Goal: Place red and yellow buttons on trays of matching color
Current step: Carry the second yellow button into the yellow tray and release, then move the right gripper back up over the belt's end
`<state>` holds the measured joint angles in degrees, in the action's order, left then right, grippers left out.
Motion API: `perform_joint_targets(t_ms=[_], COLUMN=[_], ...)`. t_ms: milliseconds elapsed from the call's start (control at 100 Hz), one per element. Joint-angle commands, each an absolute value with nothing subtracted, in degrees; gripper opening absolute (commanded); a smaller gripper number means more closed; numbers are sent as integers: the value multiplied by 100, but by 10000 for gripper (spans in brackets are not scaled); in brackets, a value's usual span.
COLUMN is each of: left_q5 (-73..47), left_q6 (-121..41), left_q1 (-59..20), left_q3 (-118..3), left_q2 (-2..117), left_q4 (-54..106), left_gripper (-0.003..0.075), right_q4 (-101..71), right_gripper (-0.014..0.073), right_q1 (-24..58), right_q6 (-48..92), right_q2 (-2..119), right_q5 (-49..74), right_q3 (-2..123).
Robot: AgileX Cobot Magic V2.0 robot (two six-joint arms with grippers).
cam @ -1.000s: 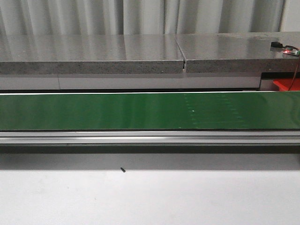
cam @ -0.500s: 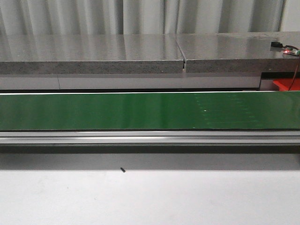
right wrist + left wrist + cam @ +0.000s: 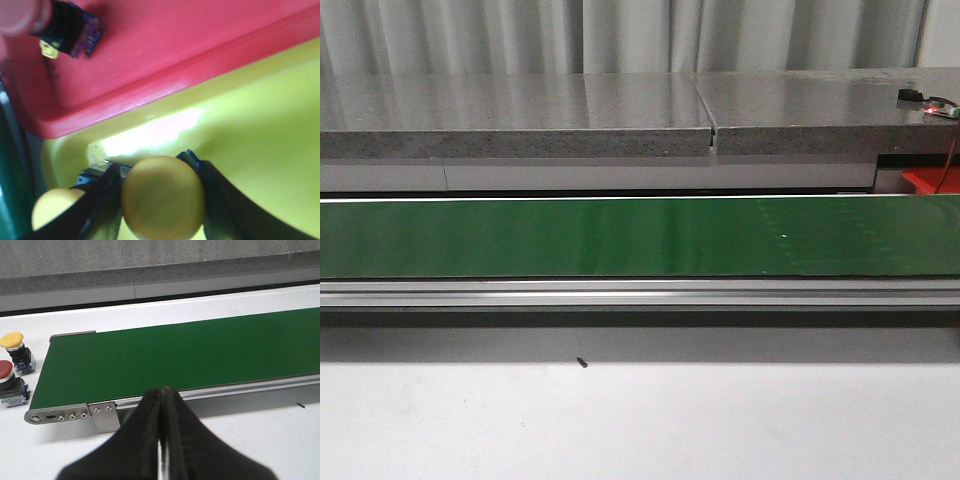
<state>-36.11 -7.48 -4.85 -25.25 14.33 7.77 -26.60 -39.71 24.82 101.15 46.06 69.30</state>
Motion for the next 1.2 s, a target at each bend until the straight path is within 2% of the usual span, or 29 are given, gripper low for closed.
perform_joint_targets(t_ms=[0, 820, 890, 1080, 1190], left_q5=[-3205, -3205, -3205, -3205, -3205], left_q6=[-686, -686, -686, -686, -686], left_q1=[-522, -522, -522, -522, -522], left_q3=[-2673, -2673, -2673, -2673, -2673], left_q2=[1481, 1481, 1481, 1481, 1481], left_q4=[860, 860, 860, 860, 860], left_gripper=[-20, -20, -20, -20, -20], right_q4=[-2772, -2966, -2966, -2966, -2972], right_gripper=[167, 176, 222, 451, 503], right_q1=[-4007, -4001, -4001, -4001, -4001], right_q6=[2560, 2604, 2604, 2604, 2604], right_q2=[9929, 10264, 10264, 10264, 10250], right_q5=[4373, 4161, 4190, 4233, 4264], right_q3=[7002, 7002, 7002, 7002, 7008])
